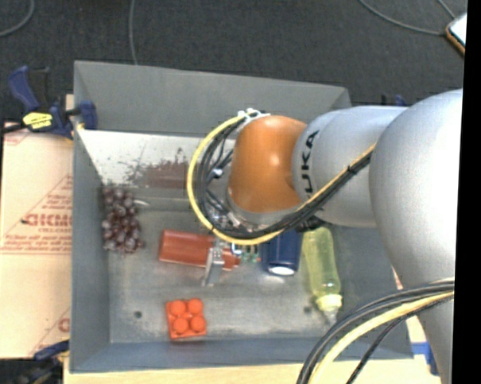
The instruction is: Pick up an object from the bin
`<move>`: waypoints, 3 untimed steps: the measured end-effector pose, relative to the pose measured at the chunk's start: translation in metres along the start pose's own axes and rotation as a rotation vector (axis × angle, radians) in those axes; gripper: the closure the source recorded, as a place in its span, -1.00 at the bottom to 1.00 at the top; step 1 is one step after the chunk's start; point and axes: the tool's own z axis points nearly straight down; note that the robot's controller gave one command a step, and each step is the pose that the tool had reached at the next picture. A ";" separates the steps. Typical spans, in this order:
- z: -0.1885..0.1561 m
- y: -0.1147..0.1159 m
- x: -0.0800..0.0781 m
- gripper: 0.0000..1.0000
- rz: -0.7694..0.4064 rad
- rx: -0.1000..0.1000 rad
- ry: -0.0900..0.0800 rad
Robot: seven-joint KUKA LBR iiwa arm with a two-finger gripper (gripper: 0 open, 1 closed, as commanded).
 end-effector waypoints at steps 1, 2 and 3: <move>0.028 0.023 -0.037 -1.00 0.124 -0.008 -0.026; 0.029 -0.003 -0.012 1.00 0.141 -0.002 -0.008; 0.029 -0.003 -0.012 1.00 0.142 -0.003 -0.008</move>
Offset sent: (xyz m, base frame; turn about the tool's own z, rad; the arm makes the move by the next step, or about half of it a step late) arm 0.0103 -0.0026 -0.0300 0.1399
